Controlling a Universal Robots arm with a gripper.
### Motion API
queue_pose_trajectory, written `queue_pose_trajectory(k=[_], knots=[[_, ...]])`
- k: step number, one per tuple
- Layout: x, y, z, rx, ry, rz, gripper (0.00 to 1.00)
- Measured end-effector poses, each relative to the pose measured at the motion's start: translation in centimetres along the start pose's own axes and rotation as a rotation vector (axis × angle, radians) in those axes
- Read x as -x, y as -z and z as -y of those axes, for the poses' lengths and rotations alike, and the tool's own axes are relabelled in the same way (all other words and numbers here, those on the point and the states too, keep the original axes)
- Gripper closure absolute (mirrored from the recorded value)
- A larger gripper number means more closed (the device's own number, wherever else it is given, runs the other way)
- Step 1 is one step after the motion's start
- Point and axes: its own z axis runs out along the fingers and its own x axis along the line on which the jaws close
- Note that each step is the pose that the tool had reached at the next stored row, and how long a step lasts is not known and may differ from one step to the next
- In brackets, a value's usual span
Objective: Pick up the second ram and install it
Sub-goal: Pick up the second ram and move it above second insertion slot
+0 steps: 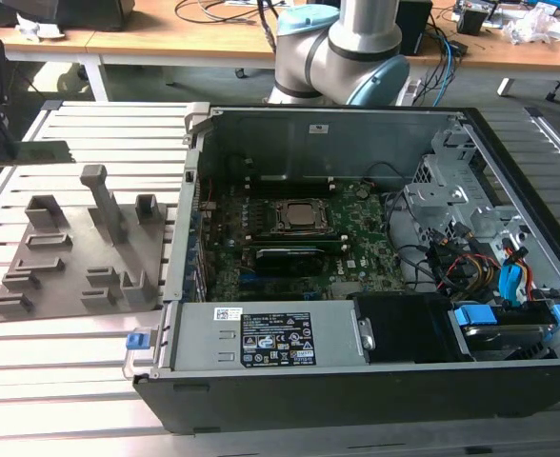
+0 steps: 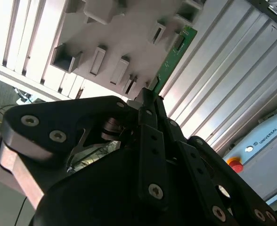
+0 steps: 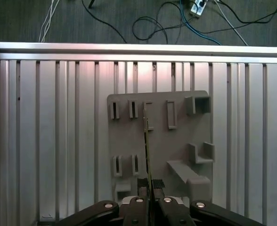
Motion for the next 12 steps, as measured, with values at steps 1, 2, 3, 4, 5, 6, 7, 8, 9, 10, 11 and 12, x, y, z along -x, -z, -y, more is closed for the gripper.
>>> queue_pose_trajectory(k=[1, 2, 3, 4, 5, 6, 7, 8, 9, 10, 11, 12], knots=[[0.0, 0.01, 0.59, -0.0001, 0.0, 0.0, 0.86], [-0.01, 0.01, 0.86, -0.0001, 0.0, 0.0, 0.86], [-0.01, 0.01, 1.13, -0.0001, 0.0, 0.0, 0.86], [-0.01, 0.03, 1.76, 0.0, 0.0, -0.0002, 0.86], [-0.01, 0.04, 2.35, 0.0, 0.0, -0.0002, 0.86], [-0.01, 0.04, 2.66, -0.0001, 0.0, -0.0002, 0.86], [-0.02, 0.05, 2.96, -0.0001, 0.0, -0.0003, 0.86], [-0.02, 0.06, 3.47, 0.0, 0.0, -0.0004, 0.86], [-0.02, 0.08, 4.08, 0.0, 0.0, -0.0008, 0.86], [-0.02, 0.09, 4.47, 0.0, 0.0, -0.001, 0.86], [-0.02, 0.09, 4.88, 0.0, 0.0, -0.0011, 0.86], [-0.03, 0.1, 5.18, 0.0001, 0.0, -0.0012, 0.86]])
